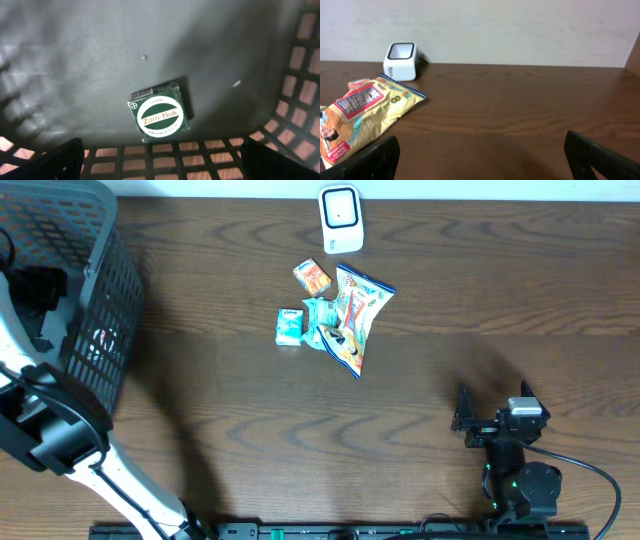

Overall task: Scan the item barcode
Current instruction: 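Reach the left gripper into the basket and grasp a green ointment box, then carry the ointment box to the table beside the pile and release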

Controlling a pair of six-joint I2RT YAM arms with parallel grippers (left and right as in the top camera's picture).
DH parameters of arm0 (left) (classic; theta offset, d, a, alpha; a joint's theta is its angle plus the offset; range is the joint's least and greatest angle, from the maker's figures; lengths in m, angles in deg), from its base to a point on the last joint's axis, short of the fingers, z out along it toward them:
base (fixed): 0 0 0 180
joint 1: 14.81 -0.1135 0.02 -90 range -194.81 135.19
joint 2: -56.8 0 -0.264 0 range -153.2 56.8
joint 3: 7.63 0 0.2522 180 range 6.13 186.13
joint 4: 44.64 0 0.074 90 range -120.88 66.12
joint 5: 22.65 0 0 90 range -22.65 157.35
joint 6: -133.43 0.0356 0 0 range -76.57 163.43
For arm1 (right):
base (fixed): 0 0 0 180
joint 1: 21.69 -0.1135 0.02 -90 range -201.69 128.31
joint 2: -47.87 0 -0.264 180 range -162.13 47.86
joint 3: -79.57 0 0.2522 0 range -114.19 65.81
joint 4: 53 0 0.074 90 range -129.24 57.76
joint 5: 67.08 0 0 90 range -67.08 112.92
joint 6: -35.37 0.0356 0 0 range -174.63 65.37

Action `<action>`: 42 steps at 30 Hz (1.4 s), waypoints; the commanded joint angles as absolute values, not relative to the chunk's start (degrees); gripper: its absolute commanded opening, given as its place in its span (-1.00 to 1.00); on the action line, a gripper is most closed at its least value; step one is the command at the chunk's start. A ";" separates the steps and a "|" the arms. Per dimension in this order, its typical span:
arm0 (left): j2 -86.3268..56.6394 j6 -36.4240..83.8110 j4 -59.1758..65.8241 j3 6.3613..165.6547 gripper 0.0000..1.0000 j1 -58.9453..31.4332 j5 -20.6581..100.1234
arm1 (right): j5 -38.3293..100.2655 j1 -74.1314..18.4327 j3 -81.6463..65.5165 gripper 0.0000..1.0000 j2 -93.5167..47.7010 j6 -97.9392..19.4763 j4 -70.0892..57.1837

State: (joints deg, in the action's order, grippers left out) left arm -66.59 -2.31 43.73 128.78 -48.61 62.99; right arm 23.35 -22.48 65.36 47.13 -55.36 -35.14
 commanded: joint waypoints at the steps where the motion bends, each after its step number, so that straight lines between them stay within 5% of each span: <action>1: -67.97 -7.33 44.38 128.80 0.96 -48.08 63.34 | 23.26 -22.09 65.49 0.99 47.37 -56.19 -34.94; 12: -69.45 -15.90 44.10 123.95 0.96 -47.49 63.36 | 23.24 -22.09 65.49 0.98 47.37 -56.19 -34.94; 42: -69.58 -13.23 26.42 109.46 0.96 -44.80 62.03 | 23.24 -22.09 65.49 0.98 47.37 -56.19 -34.94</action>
State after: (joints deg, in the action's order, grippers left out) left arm -68.69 -14.55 26.35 110.07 -45.33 62.33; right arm 23.35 -22.48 65.36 47.13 -55.36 -35.14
